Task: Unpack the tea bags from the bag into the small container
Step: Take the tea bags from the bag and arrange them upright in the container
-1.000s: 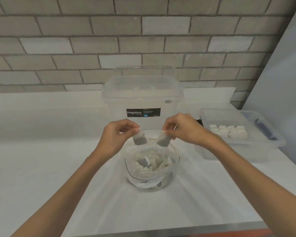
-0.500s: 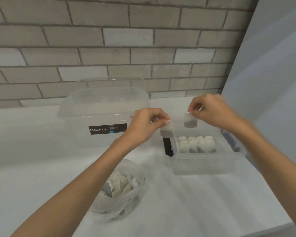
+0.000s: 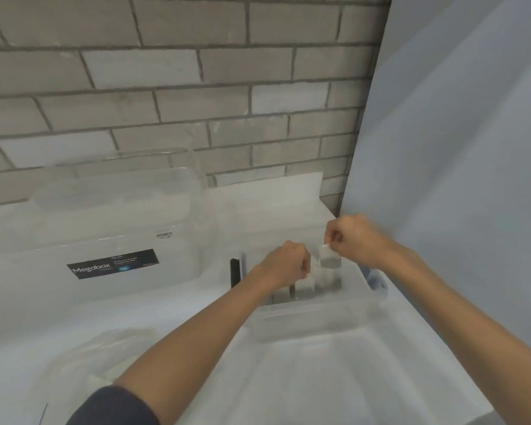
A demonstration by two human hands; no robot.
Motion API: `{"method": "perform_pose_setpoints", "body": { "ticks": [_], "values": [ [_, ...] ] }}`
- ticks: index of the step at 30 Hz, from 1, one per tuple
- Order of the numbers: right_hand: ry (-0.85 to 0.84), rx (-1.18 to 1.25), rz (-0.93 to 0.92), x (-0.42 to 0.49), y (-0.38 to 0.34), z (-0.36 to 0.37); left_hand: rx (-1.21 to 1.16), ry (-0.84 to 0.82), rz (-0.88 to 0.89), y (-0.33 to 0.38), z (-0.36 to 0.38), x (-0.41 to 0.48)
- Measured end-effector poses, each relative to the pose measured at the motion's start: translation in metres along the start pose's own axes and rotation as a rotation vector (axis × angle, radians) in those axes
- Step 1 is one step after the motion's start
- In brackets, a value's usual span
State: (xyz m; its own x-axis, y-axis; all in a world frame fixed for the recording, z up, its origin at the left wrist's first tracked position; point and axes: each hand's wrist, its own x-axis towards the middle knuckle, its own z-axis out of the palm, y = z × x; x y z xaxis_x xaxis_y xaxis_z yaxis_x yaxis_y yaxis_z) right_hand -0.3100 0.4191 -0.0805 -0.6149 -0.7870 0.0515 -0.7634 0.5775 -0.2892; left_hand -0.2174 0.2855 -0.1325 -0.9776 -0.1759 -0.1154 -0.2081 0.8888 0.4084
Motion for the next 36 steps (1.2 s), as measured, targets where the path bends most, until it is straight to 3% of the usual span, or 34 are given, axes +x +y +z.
{"method": "perform_pose_setpoints", "body": {
  "ticks": [10, 16, 27, 32, 36],
  "values": [
    [-0.252, -0.029, -0.006, 0.02, 0.016, 0.034, 0.315, 0.013, -0.079, -0.004, 0.015, 0.023],
    [-0.368, -0.034, 0.006, 0.031, 0.005, 0.054, 0.341, 0.01, -0.099, -0.01, 0.011, 0.023],
    [-0.362, -0.109, 0.033, 0.036, -0.001, 0.066, 0.315, 0.007, -0.069, -0.015, 0.005, 0.013],
    [-0.313, -0.16, 0.017, 0.033, -0.007, 0.059, 0.2, 0.081, -0.041, -0.02, -0.008, -0.001],
    [-0.228, -0.095, -0.031, 0.031, -0.03, 0.037, 0.081, 0.247, 0.012, -0.024, -0.037, -0.035]
  ]
}}
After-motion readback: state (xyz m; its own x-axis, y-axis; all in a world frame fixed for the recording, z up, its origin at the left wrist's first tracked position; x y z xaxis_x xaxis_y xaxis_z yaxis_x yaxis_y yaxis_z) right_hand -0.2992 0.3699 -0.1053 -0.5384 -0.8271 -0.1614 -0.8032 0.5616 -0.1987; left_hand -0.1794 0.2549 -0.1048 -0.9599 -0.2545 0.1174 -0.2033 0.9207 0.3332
